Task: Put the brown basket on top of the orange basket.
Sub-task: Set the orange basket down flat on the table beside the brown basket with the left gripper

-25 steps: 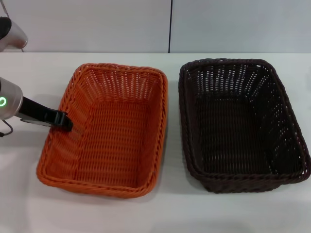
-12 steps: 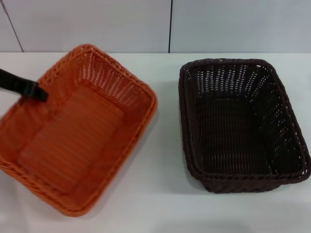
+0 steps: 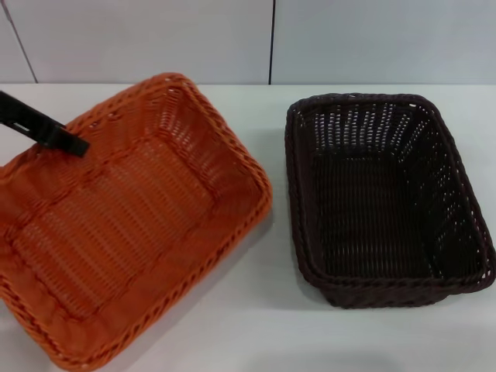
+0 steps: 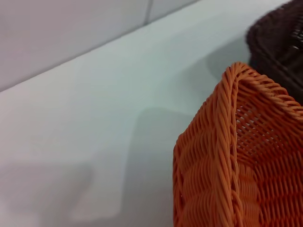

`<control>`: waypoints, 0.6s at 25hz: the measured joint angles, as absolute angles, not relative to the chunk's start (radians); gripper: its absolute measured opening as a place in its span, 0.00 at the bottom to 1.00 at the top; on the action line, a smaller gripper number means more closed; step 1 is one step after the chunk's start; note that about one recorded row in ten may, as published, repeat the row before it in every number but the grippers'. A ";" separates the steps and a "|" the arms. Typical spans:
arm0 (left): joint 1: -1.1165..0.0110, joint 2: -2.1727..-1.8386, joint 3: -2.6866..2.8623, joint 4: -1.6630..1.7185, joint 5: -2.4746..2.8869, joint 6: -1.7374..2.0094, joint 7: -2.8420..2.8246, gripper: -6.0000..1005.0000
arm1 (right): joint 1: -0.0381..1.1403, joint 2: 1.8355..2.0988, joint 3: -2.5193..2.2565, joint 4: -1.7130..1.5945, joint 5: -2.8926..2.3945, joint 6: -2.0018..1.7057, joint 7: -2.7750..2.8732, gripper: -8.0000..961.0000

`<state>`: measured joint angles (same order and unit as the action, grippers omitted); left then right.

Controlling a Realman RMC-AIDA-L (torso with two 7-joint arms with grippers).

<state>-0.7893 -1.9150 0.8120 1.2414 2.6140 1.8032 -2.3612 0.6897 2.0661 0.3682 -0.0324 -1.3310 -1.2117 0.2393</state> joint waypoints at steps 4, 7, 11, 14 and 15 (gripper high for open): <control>-0.813 -1.936 0.829 1.221 2.615 1.815 -2.324 0.19 | 0.691 2.066 0.368 -0.033 -1.330 -1.210 0.239 0.59; -0.832 -1.956 0.856 1.185 2.619 1.824 -2.302 0.19 | 0.690 2.066 0.368 -0.034 -1.330 -1.210 0.239 0.59; -0.851 -1.988 0.891 1.171 2.619 1.816 -2.299 0.20 | 0.687 2.066 0.368 -0.033 -1.330 -1.210 0.239 0.59; -0.881 -2.013 0.896 1.134 2.616 1.801 -2.297 0.20 | 0.687 2.066 0.368 -0.033 -1.330 -1.210 0.239 0.59; -0.896 -2.021 0.897 1.115 2.617 1.797 -2.293 0.20 | 0.687 2.066 0.368 -0.032 -1.330 -1.210 0.239 0.59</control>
<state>-0.8957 -2.0210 0.8970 1.1150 2.6174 1.7972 -2.2928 0.6871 2.0661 0.3676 -0.0324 -1.3298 -1.2101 0.2393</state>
